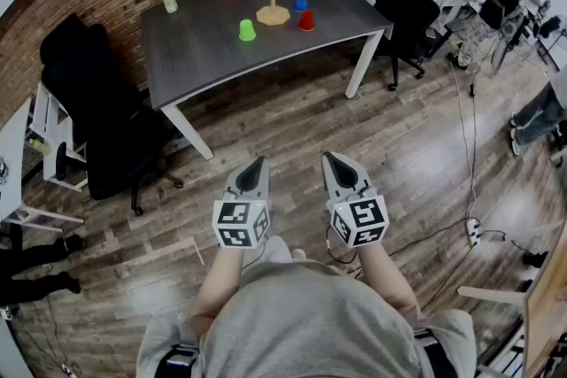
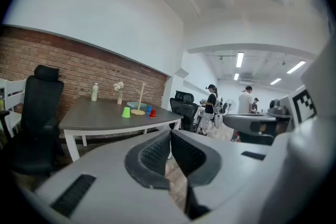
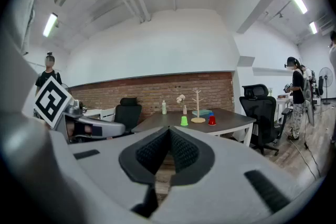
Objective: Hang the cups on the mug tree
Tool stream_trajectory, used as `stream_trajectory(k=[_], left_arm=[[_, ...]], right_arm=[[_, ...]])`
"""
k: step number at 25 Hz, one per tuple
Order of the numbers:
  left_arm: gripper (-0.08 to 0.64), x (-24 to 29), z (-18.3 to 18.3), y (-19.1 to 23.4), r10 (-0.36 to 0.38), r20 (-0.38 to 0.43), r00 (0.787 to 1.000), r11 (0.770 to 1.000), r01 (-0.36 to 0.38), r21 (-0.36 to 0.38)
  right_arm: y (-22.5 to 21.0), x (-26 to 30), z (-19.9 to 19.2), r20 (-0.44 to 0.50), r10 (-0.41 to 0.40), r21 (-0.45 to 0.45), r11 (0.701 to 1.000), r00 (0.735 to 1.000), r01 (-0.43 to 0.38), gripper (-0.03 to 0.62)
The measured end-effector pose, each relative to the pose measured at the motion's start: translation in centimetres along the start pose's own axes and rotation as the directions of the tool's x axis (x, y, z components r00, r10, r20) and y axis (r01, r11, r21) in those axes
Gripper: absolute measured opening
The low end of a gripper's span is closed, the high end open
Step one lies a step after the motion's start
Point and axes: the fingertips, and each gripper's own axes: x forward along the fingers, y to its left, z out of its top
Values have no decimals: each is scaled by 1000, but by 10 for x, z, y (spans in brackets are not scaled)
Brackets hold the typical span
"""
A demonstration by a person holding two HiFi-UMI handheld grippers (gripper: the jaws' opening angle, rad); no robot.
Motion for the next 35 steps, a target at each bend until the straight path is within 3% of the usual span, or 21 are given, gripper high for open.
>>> stream_trajectory(k=[4, 13, 18, 29, 35], left_arm=[[9, -15, 1, -17, -39, 22, 999, 999, 39, -3], [9, -46, 1, -29, -41, 52, 998, 999, 41, -3], [9, -51, -3, -32, -29, 53, 998, 999, 30, -23], [11, -41, -7, -41, -16, 68, 998, 997, 21, -71], [40, -34, -10, -45, -27, 68, 997, 997, 32, -75]], right_arm=[[3, -21, 11, 31, -15, -10, 1000, 999, 16, 0], [21, -46, 8, 44, -17, -1, 1000, 999, 17, -1], [24, -53, 5, 31, -3, -32, 999, 1000, 4, -2], [4, -57, -10, 6, 20, -8, 1000, 1000, -20, 2], [-9, -51, -21, -18, 41, 19, 999, 999, -41, 76]])
